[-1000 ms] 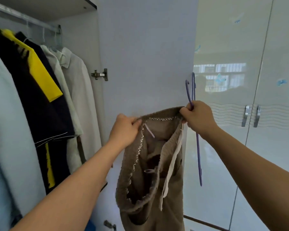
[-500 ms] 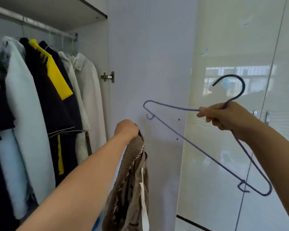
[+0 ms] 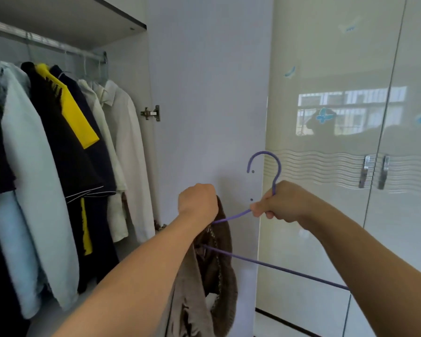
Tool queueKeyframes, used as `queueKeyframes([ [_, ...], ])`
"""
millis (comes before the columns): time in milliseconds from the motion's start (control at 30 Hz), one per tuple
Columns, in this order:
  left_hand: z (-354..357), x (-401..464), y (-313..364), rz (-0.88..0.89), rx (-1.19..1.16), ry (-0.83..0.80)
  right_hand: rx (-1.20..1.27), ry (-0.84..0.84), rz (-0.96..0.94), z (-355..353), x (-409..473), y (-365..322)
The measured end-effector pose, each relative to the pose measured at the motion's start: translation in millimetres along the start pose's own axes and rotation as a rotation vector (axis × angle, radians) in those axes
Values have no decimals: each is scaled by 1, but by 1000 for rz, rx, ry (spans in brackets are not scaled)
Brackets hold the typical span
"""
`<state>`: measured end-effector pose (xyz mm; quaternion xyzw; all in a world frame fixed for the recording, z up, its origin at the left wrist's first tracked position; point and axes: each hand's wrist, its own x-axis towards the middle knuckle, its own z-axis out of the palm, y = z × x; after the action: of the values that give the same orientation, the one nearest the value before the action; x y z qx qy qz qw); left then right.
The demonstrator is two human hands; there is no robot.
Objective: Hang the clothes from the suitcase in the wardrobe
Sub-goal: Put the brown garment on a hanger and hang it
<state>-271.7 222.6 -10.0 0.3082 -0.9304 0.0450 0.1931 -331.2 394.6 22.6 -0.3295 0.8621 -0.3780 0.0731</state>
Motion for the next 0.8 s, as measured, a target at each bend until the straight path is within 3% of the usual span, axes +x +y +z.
queueKeyframes([
  [167, -19, -1, 10, -72, -214, -16, -303, 11, -77, 19, 6, -5],
  [300, -32, 1, -18, -77, 19, 142, -447, 39, -30, 3, 5, -4],
  [400, -33, 2, -15, -44, -46, 109, -159, 117, -30, -8, 8, -13],
  [500, -31, 4, -1, -42, -323, -28, 119, 137, -91, -2, 5, -22],
  [633, -47, -2, -9, 17, -925, -440, 255, 164, -110, -2, 2, -7],
  [700, -55, -2, -14, 178, -864, -509, 310, 173, -105, -8, 1, 3],
  [800, -57, 5, -11, 291, -562, -277, 345, 175, -130, -10, 2, 4],
])
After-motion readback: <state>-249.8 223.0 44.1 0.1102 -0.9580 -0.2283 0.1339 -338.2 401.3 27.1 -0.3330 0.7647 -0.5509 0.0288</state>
